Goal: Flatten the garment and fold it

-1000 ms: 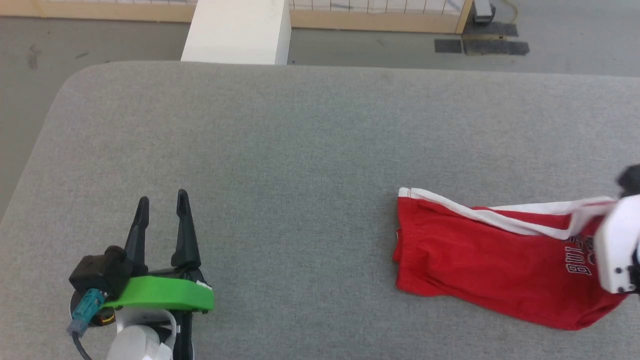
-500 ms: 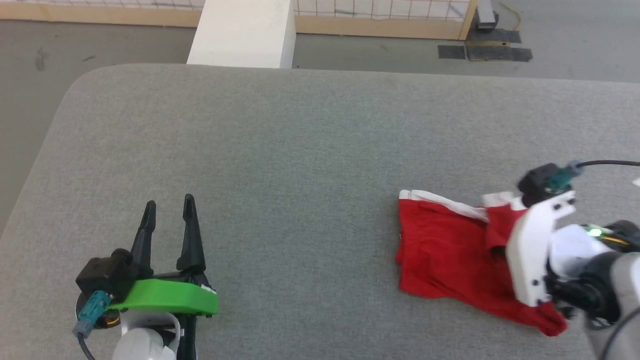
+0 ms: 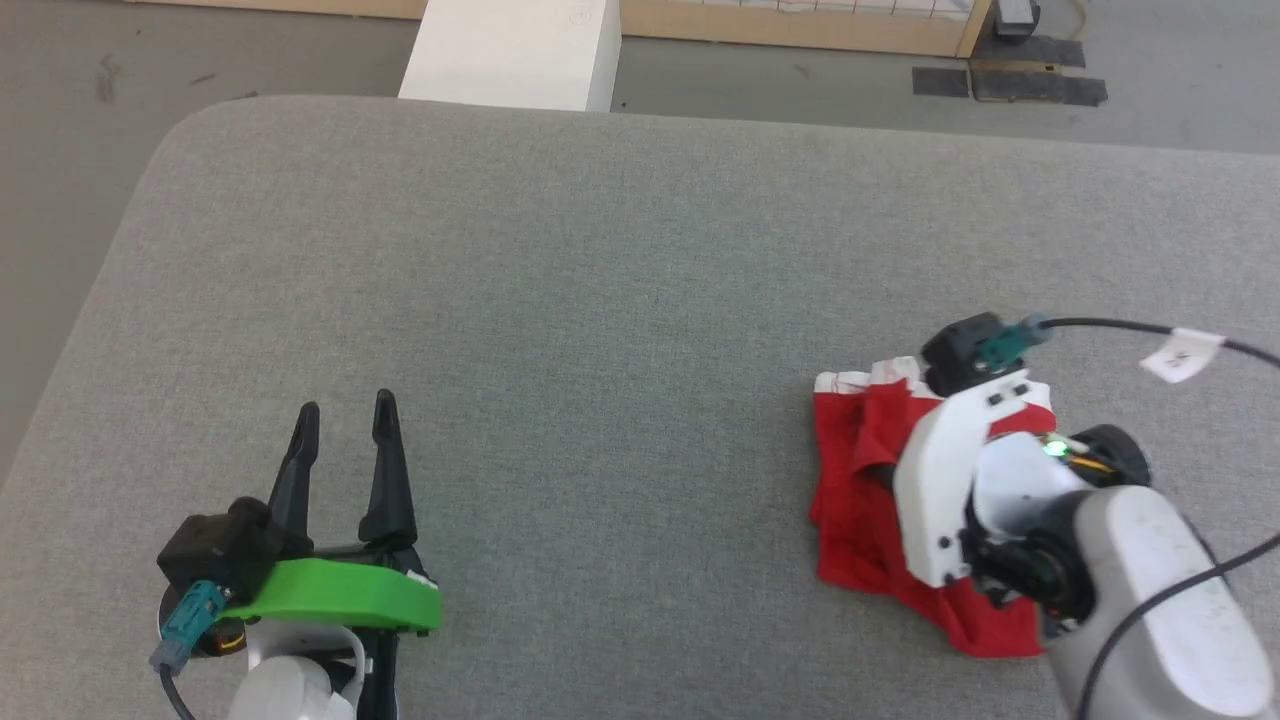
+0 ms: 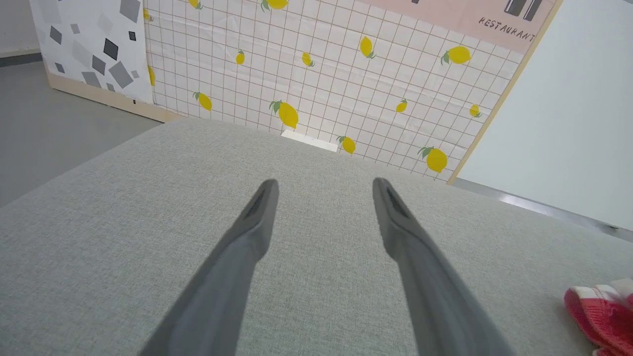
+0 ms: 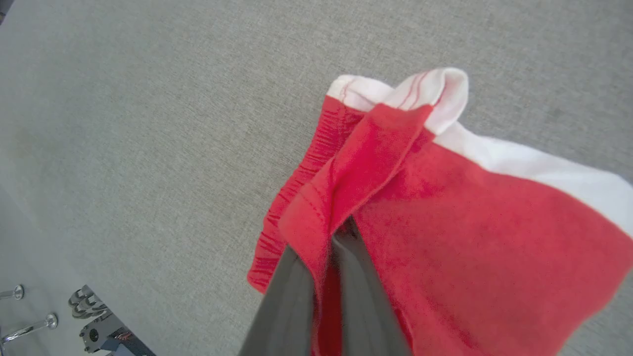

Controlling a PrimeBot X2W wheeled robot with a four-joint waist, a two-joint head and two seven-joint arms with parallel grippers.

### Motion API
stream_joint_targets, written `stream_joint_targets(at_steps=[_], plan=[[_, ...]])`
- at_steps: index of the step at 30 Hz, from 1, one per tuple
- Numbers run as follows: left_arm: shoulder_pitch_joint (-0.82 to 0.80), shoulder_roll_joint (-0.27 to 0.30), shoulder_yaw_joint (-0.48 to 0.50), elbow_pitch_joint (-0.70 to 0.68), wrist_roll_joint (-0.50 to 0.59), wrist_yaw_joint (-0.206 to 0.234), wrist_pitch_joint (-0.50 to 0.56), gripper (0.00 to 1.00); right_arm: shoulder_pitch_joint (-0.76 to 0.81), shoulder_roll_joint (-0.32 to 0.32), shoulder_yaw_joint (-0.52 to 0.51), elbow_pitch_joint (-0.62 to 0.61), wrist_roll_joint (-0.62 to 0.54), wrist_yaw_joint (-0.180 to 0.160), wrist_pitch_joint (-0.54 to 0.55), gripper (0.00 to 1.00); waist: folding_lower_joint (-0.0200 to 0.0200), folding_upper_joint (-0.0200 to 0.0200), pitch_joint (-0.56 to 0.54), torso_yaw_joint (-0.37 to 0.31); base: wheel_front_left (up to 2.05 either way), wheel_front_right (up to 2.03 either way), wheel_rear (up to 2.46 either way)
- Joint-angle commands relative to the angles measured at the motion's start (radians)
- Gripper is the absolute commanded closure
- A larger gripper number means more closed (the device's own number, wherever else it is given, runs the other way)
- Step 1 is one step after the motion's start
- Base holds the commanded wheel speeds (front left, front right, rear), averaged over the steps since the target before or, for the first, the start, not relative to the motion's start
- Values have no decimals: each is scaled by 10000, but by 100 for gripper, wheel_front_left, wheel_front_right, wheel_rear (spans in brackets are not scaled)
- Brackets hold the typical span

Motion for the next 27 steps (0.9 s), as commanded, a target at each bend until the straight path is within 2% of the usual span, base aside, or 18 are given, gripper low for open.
stream_joint_targets(at_steps=[1, 8, 9, 10, 14, 20, 27], plan=[[-134, -41, -12, 26, -17, -22, -47, 0, -212, 168, 52, 273, -148, -13, -213, 100, 0, 0, 52, 9, 0, 0, 0], [-259, -45, -124, 76, -80, -37, -47, 0, -528, 588, 261, 1680, -619, -13, -886, 100, 0, 0, 151, 55, 0, 0, 0], [-268, -46, -135, 83, -83, -39, -47, 0, -584, 613, 339, 1776, -657, -13, -962, 76, 0, 0, 150, 56, 0, 0, 0], [-271, -46, -144, 92, -86, -40, -47, 0, -662, 616, 462, 1854, -726, -13, -1028, 0, 0, 0, 143, 54, 0, 0, 0], [-247, -47, -128, 127, -81, -36, -47, 0, -959, 471, 1002, 1710, -821, -13, -1112, 0, 0, 0, 81, 1, 0, 0, 0], [-174, -48, -58, 193, -51, -44, -47, 0, -1103, 56, 1733, 589, -586, -13, -868, 0, 0, 0, -174, -222, 0, 0, 0], [-27, -40, 20, 193, 7, -74, -47, 0, -813, 28, 1282, -862, -194, -13, -1210, 0, 0, 0, -413, -631, 0, 0, 0]])
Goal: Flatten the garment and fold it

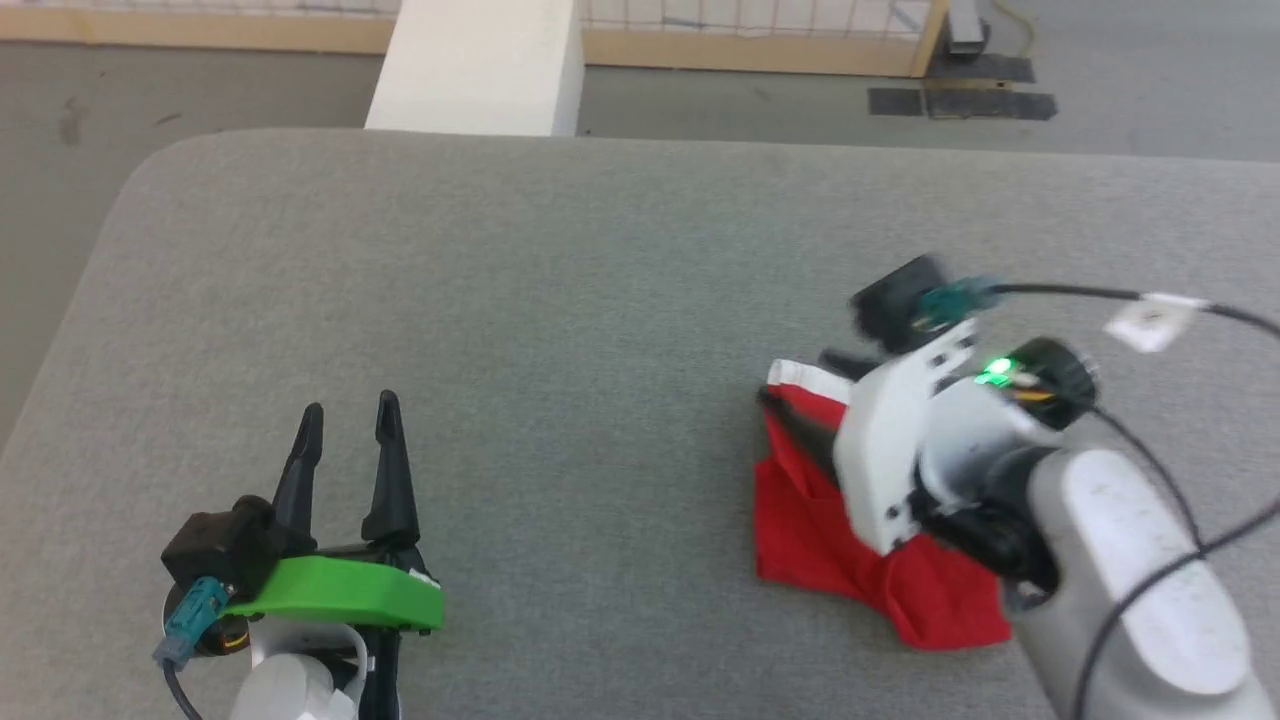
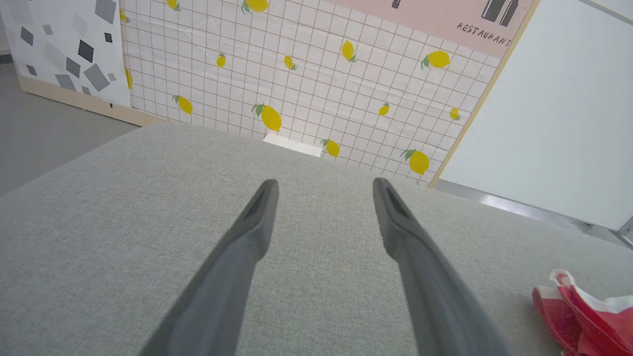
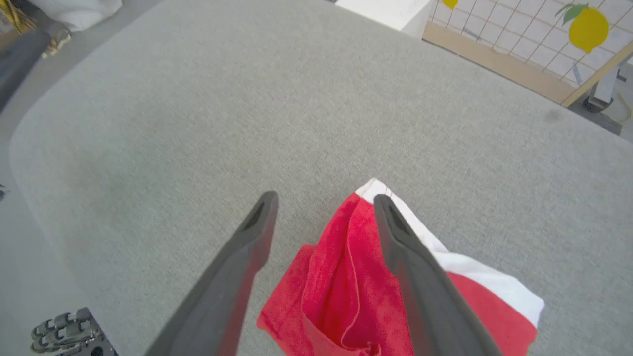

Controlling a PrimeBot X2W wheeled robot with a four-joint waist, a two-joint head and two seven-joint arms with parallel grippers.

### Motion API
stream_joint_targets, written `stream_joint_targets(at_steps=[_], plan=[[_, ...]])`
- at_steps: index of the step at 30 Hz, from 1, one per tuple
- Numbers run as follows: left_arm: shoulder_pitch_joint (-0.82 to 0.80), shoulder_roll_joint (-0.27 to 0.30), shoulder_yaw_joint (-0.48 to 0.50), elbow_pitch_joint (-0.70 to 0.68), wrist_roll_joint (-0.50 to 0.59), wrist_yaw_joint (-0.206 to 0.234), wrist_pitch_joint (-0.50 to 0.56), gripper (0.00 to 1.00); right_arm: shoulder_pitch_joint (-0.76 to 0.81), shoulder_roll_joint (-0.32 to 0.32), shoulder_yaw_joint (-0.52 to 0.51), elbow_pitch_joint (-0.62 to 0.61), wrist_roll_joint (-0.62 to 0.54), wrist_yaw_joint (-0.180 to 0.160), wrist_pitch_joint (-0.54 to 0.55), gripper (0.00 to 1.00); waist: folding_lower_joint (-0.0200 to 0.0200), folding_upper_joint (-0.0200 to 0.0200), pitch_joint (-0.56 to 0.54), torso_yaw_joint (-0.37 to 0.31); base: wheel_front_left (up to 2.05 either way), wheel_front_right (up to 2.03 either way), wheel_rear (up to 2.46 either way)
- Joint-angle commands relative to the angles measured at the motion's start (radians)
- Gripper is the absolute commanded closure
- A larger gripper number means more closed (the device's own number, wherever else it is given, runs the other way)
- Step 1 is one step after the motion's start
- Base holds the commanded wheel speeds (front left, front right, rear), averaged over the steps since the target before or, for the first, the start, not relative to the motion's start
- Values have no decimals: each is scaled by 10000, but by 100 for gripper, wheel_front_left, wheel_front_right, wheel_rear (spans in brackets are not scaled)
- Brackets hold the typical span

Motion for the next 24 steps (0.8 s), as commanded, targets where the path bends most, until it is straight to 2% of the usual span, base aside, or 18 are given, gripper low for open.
stream_joint_targets(at_steps=[1, 6, 11, 16, 24], plan=[[52, -20, 24, -5, 65, -54, -47, 0, 190, 21, -334, -234, -30, -15, -223, 0, -1, 0, -122, -191, 0, 0, 0], [46, -5, 35, -38, 150, -81, -47, 0, 789, 249, -1951, -778, -807, -15, -979, 0, -1, 0, -200, -437, 0, 0, 0], [51, -5, 21, -74, 203, -111, -47, 0, 1813, 439, -3082, -558, -1599, -15, -1048, 0, -1, 0, -183, -539, 0, 0, 0], [13, -10, -89, -67, 201, -144, -47, 0, 2489, 650, -3615, 98, -2158, -15, -1142, 0, -1, 0, -32, -443, 0, 0, 0], [-96, -16, -136, -66, 195, -138, -47, 0, 2425, 917, -3730, 1432, -2646, -15, -1374, 0, -1, 0, 309, -152, 0, 0, 0]])
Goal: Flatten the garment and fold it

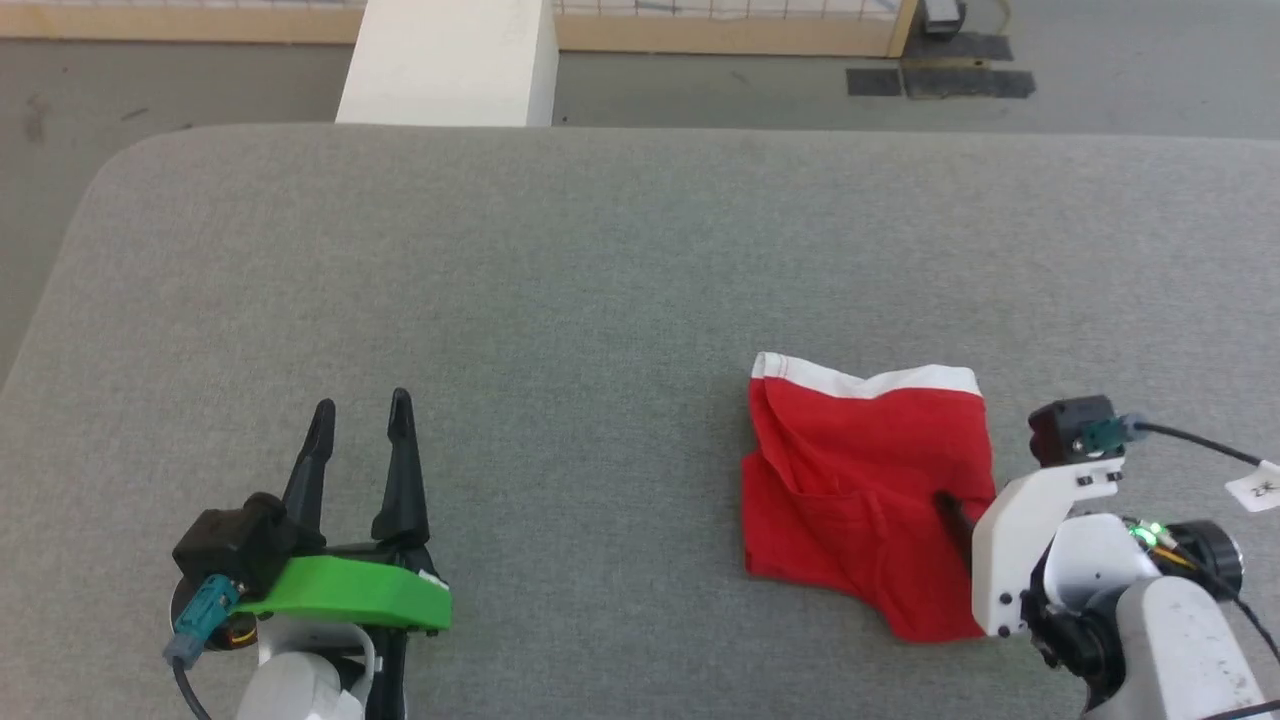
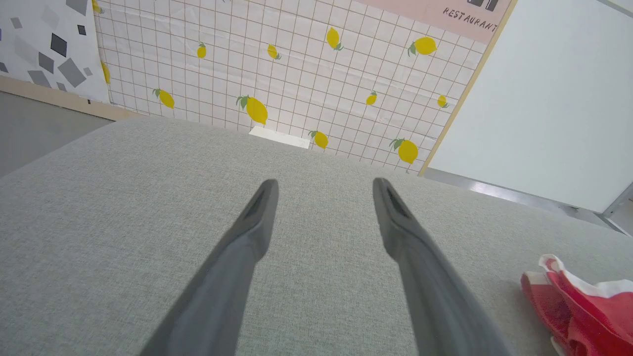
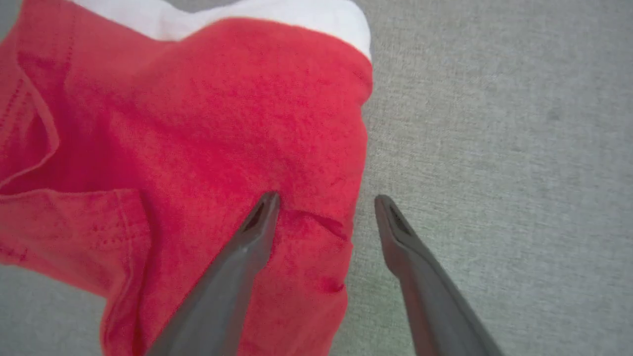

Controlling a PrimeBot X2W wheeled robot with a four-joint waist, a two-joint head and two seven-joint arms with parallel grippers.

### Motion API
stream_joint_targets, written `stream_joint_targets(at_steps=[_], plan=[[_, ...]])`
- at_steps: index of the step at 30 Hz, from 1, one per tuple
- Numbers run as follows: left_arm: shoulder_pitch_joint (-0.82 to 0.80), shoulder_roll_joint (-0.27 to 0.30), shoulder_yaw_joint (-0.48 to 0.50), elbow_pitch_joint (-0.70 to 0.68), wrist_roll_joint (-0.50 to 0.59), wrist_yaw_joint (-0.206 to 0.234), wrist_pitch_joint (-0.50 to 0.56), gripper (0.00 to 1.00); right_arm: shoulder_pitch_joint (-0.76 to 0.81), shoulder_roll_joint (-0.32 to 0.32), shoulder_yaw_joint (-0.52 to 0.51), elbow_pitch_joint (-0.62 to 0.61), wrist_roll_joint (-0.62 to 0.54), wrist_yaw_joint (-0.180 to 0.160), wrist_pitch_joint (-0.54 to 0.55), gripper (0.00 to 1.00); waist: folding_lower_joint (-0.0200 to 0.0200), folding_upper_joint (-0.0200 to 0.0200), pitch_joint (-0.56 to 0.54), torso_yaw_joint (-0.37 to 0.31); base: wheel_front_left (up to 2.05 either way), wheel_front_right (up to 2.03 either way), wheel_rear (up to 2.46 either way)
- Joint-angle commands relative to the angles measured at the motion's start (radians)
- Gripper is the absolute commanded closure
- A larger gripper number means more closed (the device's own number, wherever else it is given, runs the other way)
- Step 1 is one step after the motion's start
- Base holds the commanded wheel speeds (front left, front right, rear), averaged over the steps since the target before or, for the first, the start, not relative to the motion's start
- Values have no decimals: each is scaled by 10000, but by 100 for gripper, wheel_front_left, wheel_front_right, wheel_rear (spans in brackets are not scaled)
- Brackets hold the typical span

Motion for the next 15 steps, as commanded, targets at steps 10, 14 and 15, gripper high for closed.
stream_joint_targets(at_steps=[10, 14, 15], plan=[[-198, -22, -40, -26, 53, -26, -45, 0, -459, 39, 512, 1347, -115, -13, -120, 0, 0, 0, 324, 295, 0, 0, 0], [-247, -24, -53, -3, 50, -31, -45, 0, -640, -82, 572, 1678, -69, -13, 136, 100, 0, 0, 332, 330, 0, 0, 0], [-252, -25, -53, 5, 52, -33, -45, 0, -686, -121, 594, 1705, -42, -13, 201, 100, 0, 0, 322, 334, 0, 0, 0]])
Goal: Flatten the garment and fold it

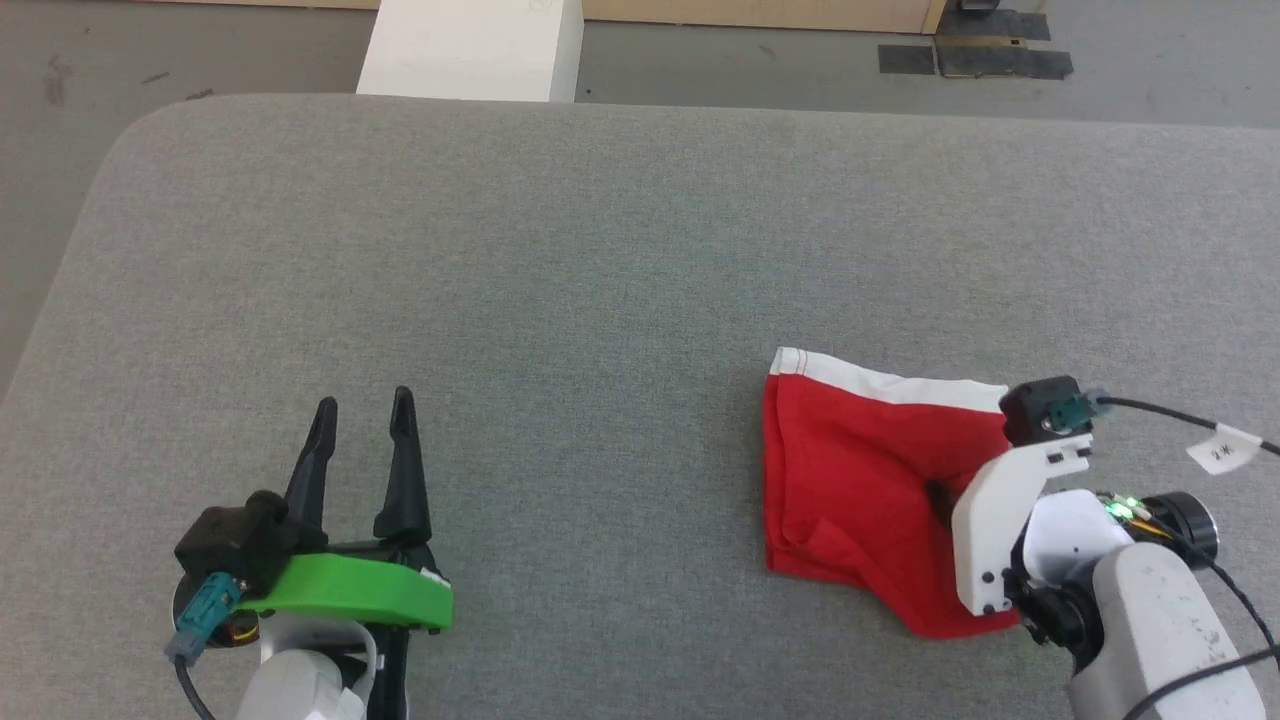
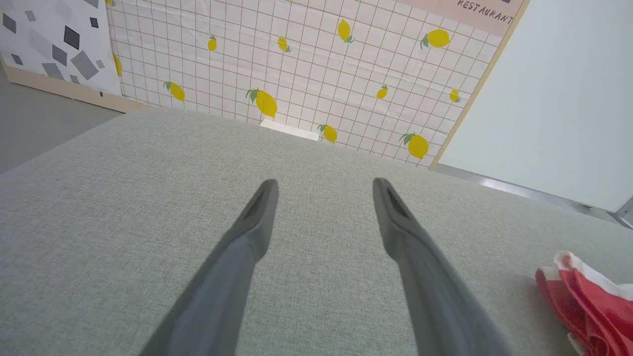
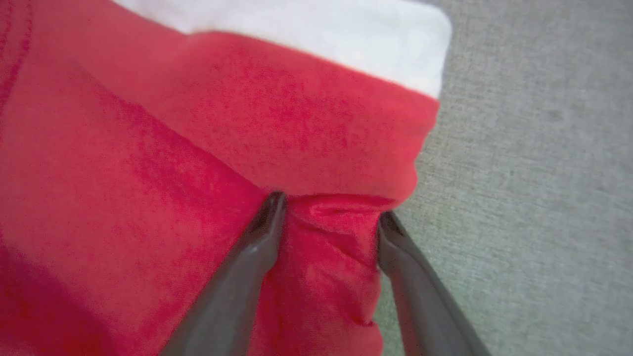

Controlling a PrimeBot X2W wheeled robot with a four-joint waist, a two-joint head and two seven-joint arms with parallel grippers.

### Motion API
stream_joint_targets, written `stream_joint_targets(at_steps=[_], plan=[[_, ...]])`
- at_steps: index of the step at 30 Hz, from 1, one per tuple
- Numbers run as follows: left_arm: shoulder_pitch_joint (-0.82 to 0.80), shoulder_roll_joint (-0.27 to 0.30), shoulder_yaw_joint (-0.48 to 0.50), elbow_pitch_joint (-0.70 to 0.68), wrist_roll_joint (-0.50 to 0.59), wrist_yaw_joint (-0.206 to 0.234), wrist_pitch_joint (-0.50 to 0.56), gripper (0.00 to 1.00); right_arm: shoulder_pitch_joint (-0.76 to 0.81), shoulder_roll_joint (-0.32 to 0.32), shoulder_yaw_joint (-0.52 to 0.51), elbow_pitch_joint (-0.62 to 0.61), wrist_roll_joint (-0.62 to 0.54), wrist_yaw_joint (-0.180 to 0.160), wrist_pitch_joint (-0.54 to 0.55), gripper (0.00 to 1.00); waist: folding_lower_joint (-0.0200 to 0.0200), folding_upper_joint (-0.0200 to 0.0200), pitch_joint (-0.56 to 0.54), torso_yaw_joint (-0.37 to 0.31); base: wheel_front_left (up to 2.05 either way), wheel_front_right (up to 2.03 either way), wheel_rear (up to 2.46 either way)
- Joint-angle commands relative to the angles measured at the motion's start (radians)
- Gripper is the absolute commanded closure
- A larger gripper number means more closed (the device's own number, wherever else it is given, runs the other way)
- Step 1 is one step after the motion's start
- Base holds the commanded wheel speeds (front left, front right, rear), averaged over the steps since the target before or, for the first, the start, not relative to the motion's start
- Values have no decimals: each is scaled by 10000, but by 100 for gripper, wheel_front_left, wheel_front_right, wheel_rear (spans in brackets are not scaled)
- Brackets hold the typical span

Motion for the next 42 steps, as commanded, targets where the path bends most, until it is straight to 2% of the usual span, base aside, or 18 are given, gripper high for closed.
stream_joint_targets(at_steps=[1, 5, 8, 12, 17, 22, 26, 32, 42], plan=[[-218, -25, -11, 8, 61, -35, -45, 0, 53, -47, 152, 348, 41, -13, 243, 100, 0, 0, -33, 4, 0, 0, 0], [-138, -25, 50, 52, 103, -42, -45, 0, -183, -453, 799, 122, 303, -13, 636, 100, 0, 0, -249, -154, 0, 0, 0], [15, -8, 169, -15, 128, -48, -45, 0, -431, -955, 1646, -260, 621, -13, 1045, 100, 0, 0, -390, -581, 0, 0, 0], [104, -3, 210, -215, 170, -59, -45, 0, -908, -1852, 2679, -842, 1196, -13, 1544, 100, 0, 0, -311, -1436, 0, 0, 0], [-53, 59, 152, -347, 294, -56, -45, 0, -1589, -2900, 3674, -1221, 1865, -13, 1685, 100, 0, 0, 105, -2923, 0, 0, 0], [-280, 273, 78, -442, 427, -26, 86, 0, -2322, -3707, 4284, -892, 2199, -13, 1335, 100, 0, 0, 556, -4224, 0, 0, 0], [-455, 484, 40, -668, 542, 17, 321, 0, -2862, -4072, 4447, -393, 2273, -13, 874, 100, 0, 0, 954, -4894, 0, 0, 0], [-670, 757, 80, -1230, 651, 137, 709, 0, -3509, -4511, 4186, 563, 2192, -13, -152, 100, 0, 0, 1708, -5209, 0, 0, 0], [-835, 1242, 248, -2261, 802, 327, 1352, 0, -4385, -5289, 3135, 2279, 1805, -13, -1418, 100, 0, 0, 3001, -4618, 0, 0, 0]])
